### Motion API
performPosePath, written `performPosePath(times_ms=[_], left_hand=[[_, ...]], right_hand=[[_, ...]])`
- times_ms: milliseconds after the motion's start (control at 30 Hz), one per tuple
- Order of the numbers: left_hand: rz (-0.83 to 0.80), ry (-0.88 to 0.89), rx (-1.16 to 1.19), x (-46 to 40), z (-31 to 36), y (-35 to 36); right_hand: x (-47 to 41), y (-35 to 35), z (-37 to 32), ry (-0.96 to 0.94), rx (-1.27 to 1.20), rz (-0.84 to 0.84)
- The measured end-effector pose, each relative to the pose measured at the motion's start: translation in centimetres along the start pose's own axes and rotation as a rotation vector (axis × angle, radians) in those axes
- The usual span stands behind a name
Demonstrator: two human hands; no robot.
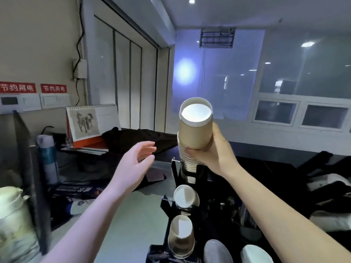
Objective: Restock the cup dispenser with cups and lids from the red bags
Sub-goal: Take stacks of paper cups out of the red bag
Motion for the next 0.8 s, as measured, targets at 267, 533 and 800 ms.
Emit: performPosePath(times_ms=[267,533,800], left_hand=[[-0.164,0.073,0.088,0.7,-1.8,1.2],[-0.363,0.181,0.075,3.3,-1.1,1.3],[-0.598,0.325,0.056,5.2,3.4,6.3]], right_hand=[[0.8,0.4,-0.1,0.124,0.074,0.018],[5.9,-0.6,-0.2,0.288,0.160,0.242],[12.9,-4.2,-1.2,0.277,0.178,0.270]])
Point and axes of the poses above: each hand's wrist, its own x-axis away from the middle knuckle, its own y-axis out of the palm, z = x × y, the point moved 3 cm from there along -x, towards the middle knuckle, and after that the axes turned 1 degree about y, right-handed, at the moved point
